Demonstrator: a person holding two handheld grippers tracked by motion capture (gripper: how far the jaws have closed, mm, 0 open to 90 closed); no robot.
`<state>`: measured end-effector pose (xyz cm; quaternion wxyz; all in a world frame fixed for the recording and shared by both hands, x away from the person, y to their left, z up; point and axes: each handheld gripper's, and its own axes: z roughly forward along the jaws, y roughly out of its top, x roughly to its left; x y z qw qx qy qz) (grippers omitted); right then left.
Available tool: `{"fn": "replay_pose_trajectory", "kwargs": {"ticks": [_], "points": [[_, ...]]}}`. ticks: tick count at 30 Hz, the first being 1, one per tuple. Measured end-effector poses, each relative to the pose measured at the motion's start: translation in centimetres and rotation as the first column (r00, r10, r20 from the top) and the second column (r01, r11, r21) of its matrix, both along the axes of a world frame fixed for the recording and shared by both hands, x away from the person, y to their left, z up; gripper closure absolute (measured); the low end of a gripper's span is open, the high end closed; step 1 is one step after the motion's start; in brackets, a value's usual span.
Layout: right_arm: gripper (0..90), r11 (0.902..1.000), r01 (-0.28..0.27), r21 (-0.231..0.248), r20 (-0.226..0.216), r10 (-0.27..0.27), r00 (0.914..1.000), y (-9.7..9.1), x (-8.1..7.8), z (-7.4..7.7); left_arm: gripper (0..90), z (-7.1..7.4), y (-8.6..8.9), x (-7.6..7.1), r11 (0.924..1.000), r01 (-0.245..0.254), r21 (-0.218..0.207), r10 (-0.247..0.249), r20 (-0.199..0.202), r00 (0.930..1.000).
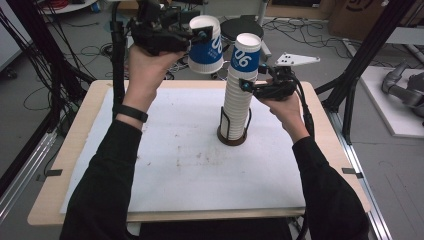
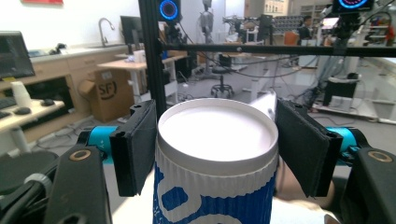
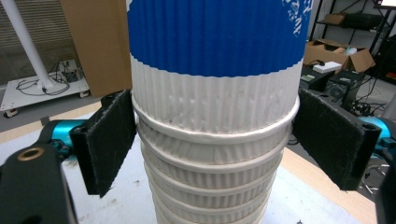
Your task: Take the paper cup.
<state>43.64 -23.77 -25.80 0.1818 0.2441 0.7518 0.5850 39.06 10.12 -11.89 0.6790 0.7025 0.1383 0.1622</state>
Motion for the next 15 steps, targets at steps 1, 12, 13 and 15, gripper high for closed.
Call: {"fn": "replay_pose_trajectory", "kwargs": {"ticks": [1, 12, 13, 15], "points": [[14.5, 1.0000, 0.000, 0.000, 0.000, 0.000, 1.0000, 0.0, 0.0, 0.0, 31.6, -0.5, 0.2, -0.1, 1.0000, 0.006, -0.005, -0.006, -0.001, 1.0000], [14.3, 1.0000, -0.002, -0.005, 0.008, 0.002, 1.0000, 0.0, 0.0, 0.0, 31.6, -4.3, 2.0, -1.3, 0.9999, 0.010, -0.009, -0.011, -0.025, 0.9996], [14.3, 1.0000, -0.001, -0.007, 0.009, 0.001, 1.0000, 0.0, 0.0, 0.0, 31.6, -4.6, 2.0, -1.4, 0.9999, 0.011, -0.010, -0.011, -0.027, 0.9996], [14.1, 1.0000, -0.003, -0.008, 0.008, 0.003, 1.0000, -0.1, -0.1, 0.0, 31.5, -5.1, 2.0, -1.7, 0.9999, 0.015, 0.008, -0.015, -0.034, 0.9993]]}}
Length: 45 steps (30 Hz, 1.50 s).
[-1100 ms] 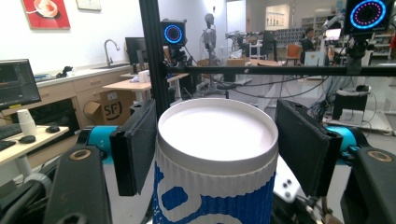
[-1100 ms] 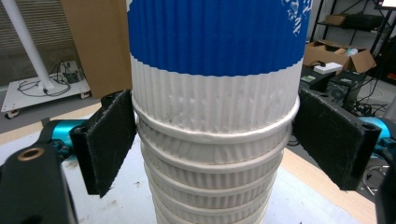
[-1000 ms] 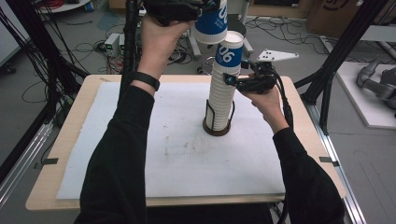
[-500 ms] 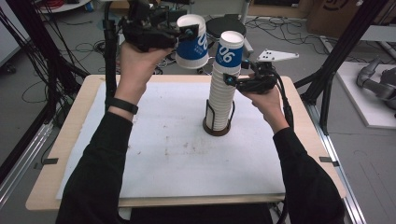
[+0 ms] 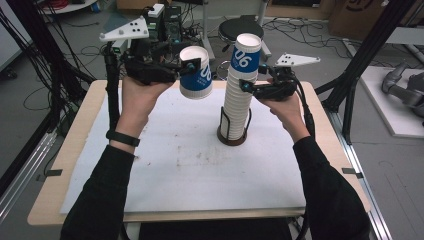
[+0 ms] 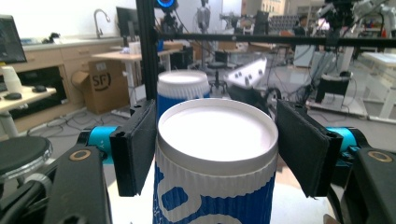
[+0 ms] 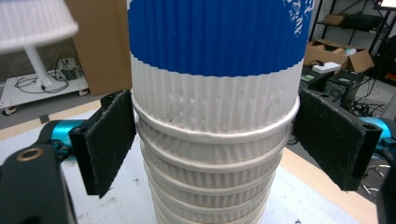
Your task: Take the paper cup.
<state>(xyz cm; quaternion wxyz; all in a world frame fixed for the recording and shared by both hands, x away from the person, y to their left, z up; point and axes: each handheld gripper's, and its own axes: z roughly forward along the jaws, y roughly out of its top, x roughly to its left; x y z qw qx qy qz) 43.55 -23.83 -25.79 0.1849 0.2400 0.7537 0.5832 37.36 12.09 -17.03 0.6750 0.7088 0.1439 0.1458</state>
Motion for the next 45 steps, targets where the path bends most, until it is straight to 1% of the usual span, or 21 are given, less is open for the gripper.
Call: {"fn": "replay_pose_trajectory", "kwargs": {"ticks": [2, 6, 10, 12, 15, 16, 18, 21, 24, 27, 29, 31, 33, 34, 36, 37, 39, 40, 42, 43, 45], "points": [[14.2, 1.0000, 0.000, -0.001, -0.003, 0.000, 1.0000, 0.0, 0.0, 0.0, 31.6, -0.5, -0.1, -0.3, 0.9999, 0.001, 0.013, -0.001, -0.003, 1.0000], [14.2, 1.0000, 0.000, 0.000, -0.004, 0.000, 1.0000, -0.1, -0.1, 0.1, 31.6, -1.5, -0.2, -0.8, 0.9998, 0.013, 0.016, -0.013, -0.012, 0.9999], [14.2, 1.0000, 0.002, -0.005, 0.004, -0.002, 1.0000, -0.3, -0.4, 0.2, 31.6, -2.3, -0.3, -1.3, 0.9995, 0.018, 0.028, -0.018, -0.016, 0.9997], [14.2, 1.0000, 0.006, -0.006, 0.007, -0.006, 1.0000, -0.5, -0.6, 0.4, 31.6, -2.7, -0.3, -1.4, 0.9991, 0.014, 0.041, -0.013, -0.016, 0.9998], [14.2, 1.0000, 0.007, -0.007, 0.015, -0.006, 0.9999, -0.9, -1.0, 0.5, 31.6, -3.5, -0.2, -1.6, 0.9987, 0.016, 0.048, -0.015, -0.023, 0.9996], [14.2, 0.9999, 0.010, -0.010, 0.018, -0.009, 0.9998, -1.1, -1.2, 0.5, 31.5, -3.8, -0.2, -1.7, 0.9987, 0.019, 0.047, -0.018, -0.028, 0.9995], [14.2, 0.9996, 0.017, -0.025, 0.030, -0.016, 0.9994, -1.4, -1.5, 0.5, 31.6, -4.4, -0.2, -1.8, 0.9982, 0.015, 0.059, -0.013, -0.033, 0.9994], [14.2, 0.9995, 0.013, -0.029, 0.032, -0.012, 0.9994, -1.9, -1.9, 0.4, 31.6, -5.3, -0.2, -2.0, 0.9983, 0.021, 0.054, -0.019, -0.043, 0.9989], [14.2, 0.9995, 0.017, -0.026, 0.047, -0.015, 0.9988, -2.7, -2.8, -0.1, 31.6, -6.0, -0.2, -2.1, 0.9983, 0.029, 0.051, -0.026, -0.052, 0.9983], [14.2, 0.9996, 0.015, -0.024, 0.040, -0.014, 0.9991, -3.1, -3.1, -0.3, 31.6, -6.7, -0.2, -2.1, 0.9980, 0.036, 0.051, -0.032, -0.061, 0.9976], [14.3, 0.9998, 0.022, 0.000, 0.045, -0.022, 0.9988, -3.8, -3.8, -0.8, 31.5, -7.2, -0.2, -2.1, 0.9981, 0.042, 0.045, -0.039, -0.065, 0.9971], [14.3, 0.9997, 0.024, 0.004, 0.051, -0.025, 0.9984, -4.0, -4.1, -1.0, 31.5, -7.8, -0.2, -2.1, 0.9981, 0.051, 0.034, -0.048, -0.074, 0.9961], [14.3, 0.9998, 0.021, 0.006, 0.039, -0.021, 0.9990, -4.3, -4.4, -1.4, 31.5, -8.2, -0.3, -2.2, 0.9979, 0.062, 0.020, -0.060, -0.084, 0.9947], [14.4, 0.9997, 0.021, 0.015, 0.045, -0.021, 0.9988, -4.5, -4.9, -1.9, 31.5, -8.5, -0.3, -2.2, 0.9977, 0.063, 0.024, -0.061, -0.085, 0.9945], [14.3, 0.9996, 0.021, 0.017, 0.046, -0.022, 0.9987, -4.6, -5.0, -2.0, 31.5, -8.9, -0.4, -2.2, 0.9977, 0.062, 0.028, -0.060, -0.088, 0.9944], [14.4, 0.9998, 0.018, 0.010, 0.048, -0.018, 0.9987, -4.7, -5.5, -2.6, 31.5, -9.2, -0.4, -2.2, 0.9976, 0.065, 0.025, -0.062, -0.094, 0.9936], [14.4, 0.9998, 0.021, 0.005, 0.047, -0.021, 0.9987, -4.7, -5.7, -2.8, 31.5, -9.6, -0.4, -2.2, 0.9973, 0.068, 0.027, -0.065, -0.103, 0.9926], [14.4, 0.9999, 0.017, 0.002, 0.046, -0.017, 0.9988, -4.7, -6.0, -3.3, 31.5, -9.8, -0.4, -2.2, 0.9974, 0.069, 0.024, -0.066, -0.100, 0.9928], [14.4, 0.9999, 0.016, 0.000, 0.042, -0.016, 0.9990, -4.7, -6.2, -3.5, 31.5, -10.1, -0.4, -2.2, 0.9969, 0.070, 0.036, -0.066, -0.099, 0.9928], [14.4, 0.9999, 0.011, 0.001, 0.044, -0.011, 0.9990, -4.7, -6.6, -3.9, 31.5, -10.3, -0.4, -2.3, 0.9971, 0.067, 0.035, -0.063, -0.101, 0.9929], [14.4, 1.0000, 0.007, 0.001, 0.045, -0.007, 0.9989, -4.7, -6.7, -4.0, 31.5, -10.7, -0.4, -2.3, 0.9970, 0.072, 0.029, -0.069, -0.110, 0.9916]]}}
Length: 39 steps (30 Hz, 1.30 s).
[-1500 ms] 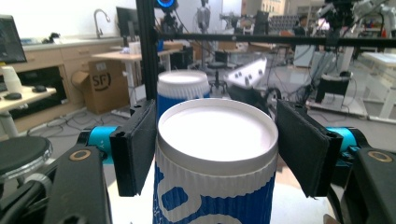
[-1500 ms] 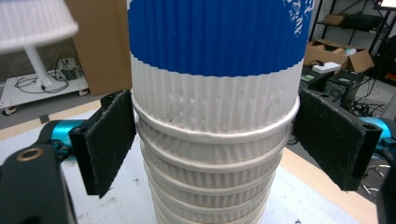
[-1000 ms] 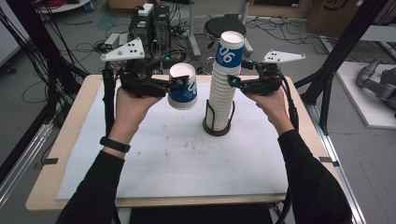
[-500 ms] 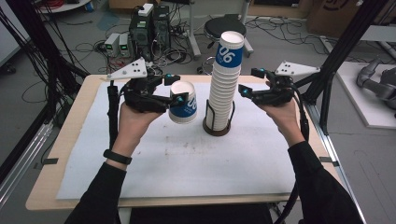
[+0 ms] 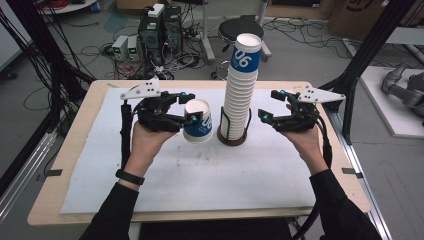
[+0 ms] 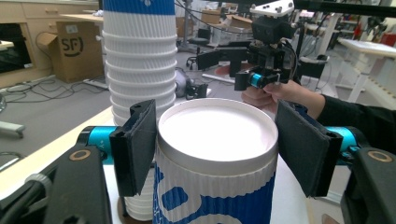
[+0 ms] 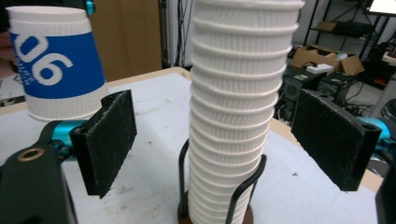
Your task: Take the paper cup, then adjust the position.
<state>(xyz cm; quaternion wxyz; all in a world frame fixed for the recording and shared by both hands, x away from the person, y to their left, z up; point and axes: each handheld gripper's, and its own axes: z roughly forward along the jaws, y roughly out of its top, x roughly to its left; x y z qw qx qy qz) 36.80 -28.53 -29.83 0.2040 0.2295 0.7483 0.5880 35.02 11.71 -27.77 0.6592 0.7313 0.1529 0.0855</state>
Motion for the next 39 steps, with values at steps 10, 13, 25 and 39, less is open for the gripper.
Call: {"fn": "replay_pose_trajectory", "kwargs": {"ticks": [10, 13, 25, 39], "points": [[14.5, 0.9998, 0.000, 0.022, -0.019, 0.001, 0.9998, -0.4, -1.1, -2.0, 31.5, -1.9, 0.5, -0.2, 0.9999, -0.011, -0.010, 0.011, -0.023, 0.9997], [14.6, 0.9999, -0.001, 0.017, -0.026, 0.001, 0.9997, -0.5, -1.3, -2.4, 31.5, -2.2, 0.8, -0.1, 0.9998, -0.016, -0.009, 0.016, -0.024, 0.9996], [14.6, 0.9996, -0.019, 0.022, -0.023, 0.019, 0.9995, -1.1, -2.0, -2.5, 31.5, -2.2, 0.8, 0.1, 0.9997, -0.006, -0.024, 0.005, -0.029, 0.9996], [14.6, 0.9909, -0.133, 0.022, -0.026, 0.134, 0.9907, -0.4, -2.7, -2.7, 31.5, -2.0, -0.3, 0.0, 0.9990, 0.028, -0.035, -0.030, -0.035, 0.9989]]}}
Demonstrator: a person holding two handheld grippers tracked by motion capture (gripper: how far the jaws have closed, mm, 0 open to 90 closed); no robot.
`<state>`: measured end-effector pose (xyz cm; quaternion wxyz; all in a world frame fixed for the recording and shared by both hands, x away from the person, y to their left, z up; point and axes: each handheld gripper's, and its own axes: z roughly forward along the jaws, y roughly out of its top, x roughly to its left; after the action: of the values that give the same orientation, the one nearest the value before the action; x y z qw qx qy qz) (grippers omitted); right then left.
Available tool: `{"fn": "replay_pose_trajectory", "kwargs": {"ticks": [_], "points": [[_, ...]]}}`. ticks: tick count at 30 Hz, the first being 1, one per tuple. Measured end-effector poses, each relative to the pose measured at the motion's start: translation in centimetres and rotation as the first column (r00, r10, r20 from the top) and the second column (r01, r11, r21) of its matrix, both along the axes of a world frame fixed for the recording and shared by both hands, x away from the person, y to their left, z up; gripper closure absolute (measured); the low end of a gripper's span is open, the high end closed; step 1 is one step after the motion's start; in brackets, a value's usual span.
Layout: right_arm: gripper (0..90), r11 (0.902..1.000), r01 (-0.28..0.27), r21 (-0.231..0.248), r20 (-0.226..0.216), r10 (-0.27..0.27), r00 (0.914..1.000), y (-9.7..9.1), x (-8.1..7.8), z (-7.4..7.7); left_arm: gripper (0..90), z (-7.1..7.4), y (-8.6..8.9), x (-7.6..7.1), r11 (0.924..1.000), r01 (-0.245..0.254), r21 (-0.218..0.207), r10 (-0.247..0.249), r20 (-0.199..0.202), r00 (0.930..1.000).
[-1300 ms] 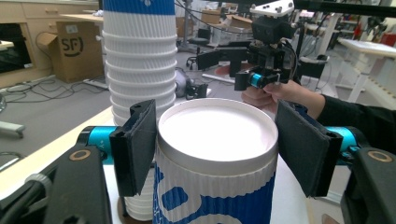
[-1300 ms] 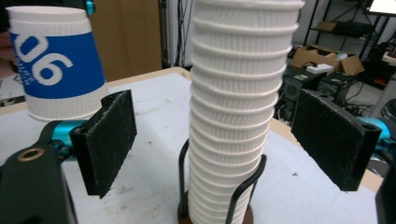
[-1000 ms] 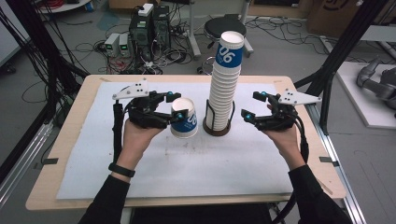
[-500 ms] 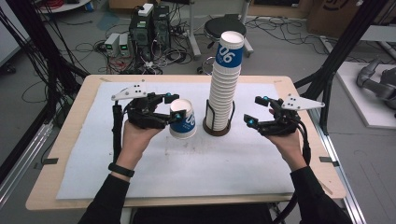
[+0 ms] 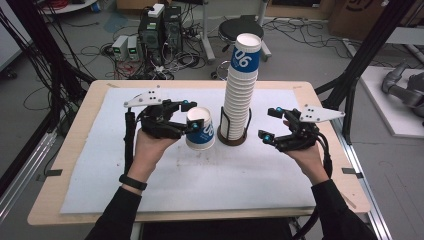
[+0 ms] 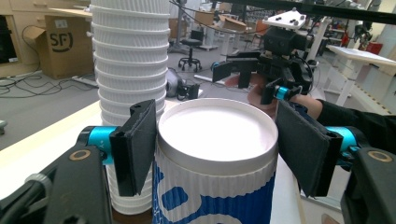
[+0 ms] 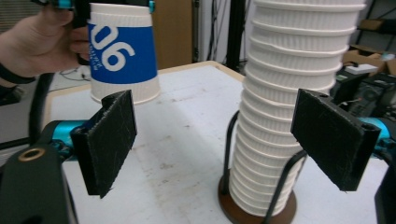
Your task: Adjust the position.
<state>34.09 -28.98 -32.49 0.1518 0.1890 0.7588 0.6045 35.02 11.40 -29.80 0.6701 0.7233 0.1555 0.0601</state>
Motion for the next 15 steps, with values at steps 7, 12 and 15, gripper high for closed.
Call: {"fn": "replay_pose_trajectory", "kwargs": {"ticks": [7, 12, 15], "points": [[14.6, 0.9974, -0.071, -0.010, -0.013, 0.071, 0.9974, 1.0, -0.3, -0.2, 31.5, 0.0, -0.6, -0.1, 0.9998, 0.017, -0.002, -0.017, -0.001, 0.9998], [14.6, 0.9934, -0.112, -0.021, -0.035, 0.112, 0.9931, 2.0, -0.3, -0.6, 31.5, 0.1, -1.1, -0.3, 0.9995, 0.029, -0.007, -0.029, 0.005, 0.9996], [14.6, 0.9910, -0.132, -0.023, -0.043, 0.131, 0.9904, 2.7, -0.4, -0.9, 31.5, 0.1, -1.5, -0.5, 0.9989, 0.044, -0.015, -0.044, 0.005, 0.9990]]}}
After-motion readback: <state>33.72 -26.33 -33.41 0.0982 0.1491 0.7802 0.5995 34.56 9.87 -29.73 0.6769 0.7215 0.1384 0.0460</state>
